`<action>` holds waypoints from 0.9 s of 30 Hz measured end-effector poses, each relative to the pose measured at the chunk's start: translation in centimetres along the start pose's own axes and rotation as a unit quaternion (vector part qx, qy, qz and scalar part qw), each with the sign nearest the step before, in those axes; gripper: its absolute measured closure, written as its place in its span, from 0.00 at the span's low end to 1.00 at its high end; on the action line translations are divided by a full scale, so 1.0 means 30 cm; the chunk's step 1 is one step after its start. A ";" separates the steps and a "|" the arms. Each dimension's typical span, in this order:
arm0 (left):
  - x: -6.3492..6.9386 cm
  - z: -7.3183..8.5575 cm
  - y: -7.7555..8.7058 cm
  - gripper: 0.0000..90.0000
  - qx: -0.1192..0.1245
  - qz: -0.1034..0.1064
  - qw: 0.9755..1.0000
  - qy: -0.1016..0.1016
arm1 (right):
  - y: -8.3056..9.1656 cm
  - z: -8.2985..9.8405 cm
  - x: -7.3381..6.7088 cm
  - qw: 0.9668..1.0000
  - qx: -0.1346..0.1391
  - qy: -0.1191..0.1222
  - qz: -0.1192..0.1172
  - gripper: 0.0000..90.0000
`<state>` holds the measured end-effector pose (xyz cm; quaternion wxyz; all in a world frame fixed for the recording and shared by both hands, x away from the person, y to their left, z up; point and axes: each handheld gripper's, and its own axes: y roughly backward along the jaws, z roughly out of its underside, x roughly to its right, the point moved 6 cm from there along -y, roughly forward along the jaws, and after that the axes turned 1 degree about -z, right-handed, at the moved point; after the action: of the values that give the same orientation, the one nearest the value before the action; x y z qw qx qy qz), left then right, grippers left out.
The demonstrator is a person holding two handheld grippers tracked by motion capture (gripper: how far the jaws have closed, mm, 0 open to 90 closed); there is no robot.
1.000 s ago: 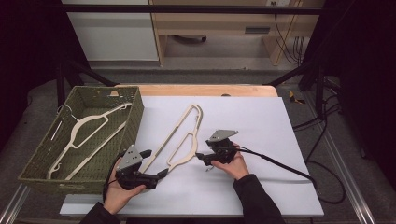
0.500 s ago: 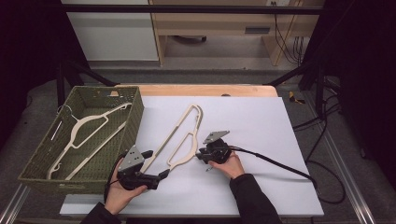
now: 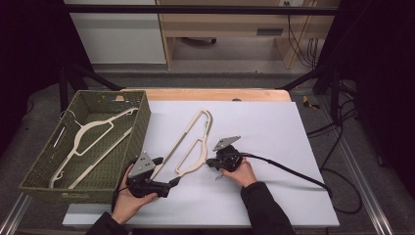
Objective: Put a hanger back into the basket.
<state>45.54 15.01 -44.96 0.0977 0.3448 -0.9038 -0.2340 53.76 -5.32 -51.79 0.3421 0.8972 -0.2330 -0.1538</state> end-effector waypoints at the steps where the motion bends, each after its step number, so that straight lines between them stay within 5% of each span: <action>1: 0.001 -0.004 -0.005 0.12 -0.002 0.000 1.000 -0.001 | 0.009 -0.005 -0.003 1.000 0.002 -0.001 -0.006 0.99; 15: -0.003 -0.030 -0.187 0.17 -0.055 0.004 0.998 -0.016 | 0.071 -0.038 -0.013 1.000 0.008 -0.009 -0.013 0.99; 21: -0.007 -0.013 -0.271 0.26 -0.094 0.004 0.995 -0.023 | 0.107 -0.054 -0.016 1.000 0.005 0.002 -0.007 0.99; 27: 0.014 -0.007 -0.329 0.38 -0.127 0.006 0.990 -0.056 | 0.118 -0.072 -0.033 1.000 0.002 0.010 0.000 0.99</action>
<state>51.00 8.21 -49.62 0.0917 0.3108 -0.8728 -0.3650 52.75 -5.95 -47.71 0.3424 0.8994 -0.2302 -0.1443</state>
